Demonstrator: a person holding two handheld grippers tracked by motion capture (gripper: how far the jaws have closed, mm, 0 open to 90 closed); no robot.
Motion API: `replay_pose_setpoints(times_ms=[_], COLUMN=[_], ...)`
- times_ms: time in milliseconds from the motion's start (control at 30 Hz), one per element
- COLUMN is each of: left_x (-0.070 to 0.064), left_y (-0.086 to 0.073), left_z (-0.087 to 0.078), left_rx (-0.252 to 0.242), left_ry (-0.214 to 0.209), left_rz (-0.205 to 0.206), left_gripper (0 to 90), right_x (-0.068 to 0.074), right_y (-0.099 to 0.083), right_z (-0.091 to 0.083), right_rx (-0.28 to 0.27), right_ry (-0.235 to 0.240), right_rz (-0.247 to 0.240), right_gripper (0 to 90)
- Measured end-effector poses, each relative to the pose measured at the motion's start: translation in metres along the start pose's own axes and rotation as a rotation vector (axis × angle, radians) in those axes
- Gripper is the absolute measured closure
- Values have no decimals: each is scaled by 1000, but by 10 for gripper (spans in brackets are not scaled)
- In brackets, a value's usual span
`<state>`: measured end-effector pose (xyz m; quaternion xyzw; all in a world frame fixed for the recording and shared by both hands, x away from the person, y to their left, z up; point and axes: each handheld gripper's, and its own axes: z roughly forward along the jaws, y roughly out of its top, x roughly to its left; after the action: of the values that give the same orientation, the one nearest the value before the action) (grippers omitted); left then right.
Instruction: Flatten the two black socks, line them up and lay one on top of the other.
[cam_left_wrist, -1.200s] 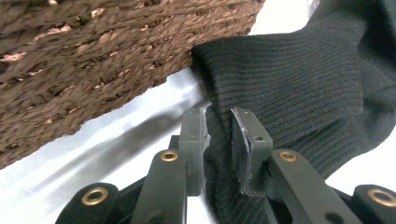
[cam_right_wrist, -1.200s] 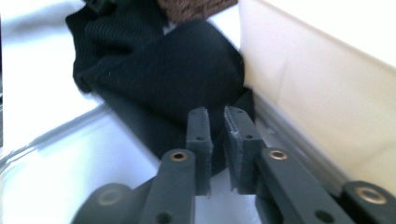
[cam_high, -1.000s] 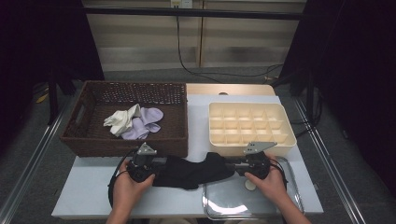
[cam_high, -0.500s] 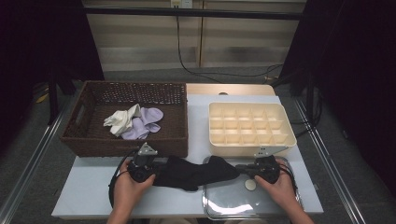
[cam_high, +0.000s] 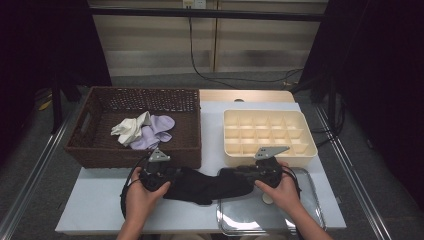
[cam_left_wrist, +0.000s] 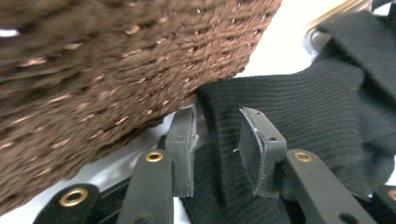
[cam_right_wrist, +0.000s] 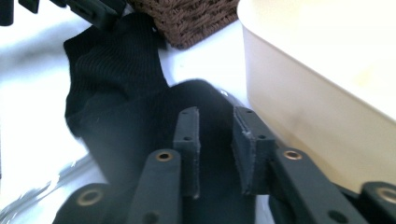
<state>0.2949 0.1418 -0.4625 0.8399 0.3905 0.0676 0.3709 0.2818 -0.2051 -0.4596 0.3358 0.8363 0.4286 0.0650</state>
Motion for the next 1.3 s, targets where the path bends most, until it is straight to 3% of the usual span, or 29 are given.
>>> replay_pose_setpoints(times_ms=[67, 100, 133, 167, 267, 367, 500, 600, 767, 833, 1033, 1167, 1300], left_x=[0, -1, -2, -2, -5, -7, -7, -3, 2, 2, 2, 1, 2], left_y=[0, 0, 0, 2, 5, 7, 9, 8, -8, -11, -14, -13, -15], left_z=[6, 9, 10, 10, 11, 7, -9, -21, -22, -22, -19, -18, -17], left_rx=[17, 27, 29, 45, 64, 57, -5, -24, -7, -1, 23, 15, 19], left_ry=[-5, -20, -6, -20, -4, 2, 9, 19, 10, 28, 24, 24, 23], left_rz=[-3, 3, 15, 19, 40, 33, 20, 12, -30, -34, -35, -38, -36], left_gripper=[672, 734, 773, 808, 853, 863, 864, 864, 864, 864, 863, 860, 858], right_x=[-1, -2, -3, -3, -3, 0, 1, 2, 0, 0, -6, -6, -6], right_y=[1, 1, 1, 0, -3, -3, 0, 1, -15, -23, -43, -31, -20], right_z=[7, 10, 12, 14, 18, 16, 3, -11, -19, -19, -29, -36, -34], right_rx=[11, 15, 25, 37, 64, 56, -16, -76, -62, -56, -29, -45, -55], right_ry=[-7, -3, 3, 5, 38, 39, 38, 42, 45, 56, 36, 6, 20], right_rz=[13, 25, 27, 27, 26, 14, 11, -23, -45, -50, -16, -18, -2], right_gripper=[678, 675, 685, 726, 838, 863, 864, 863, 859, 859, 851, 808, 763])
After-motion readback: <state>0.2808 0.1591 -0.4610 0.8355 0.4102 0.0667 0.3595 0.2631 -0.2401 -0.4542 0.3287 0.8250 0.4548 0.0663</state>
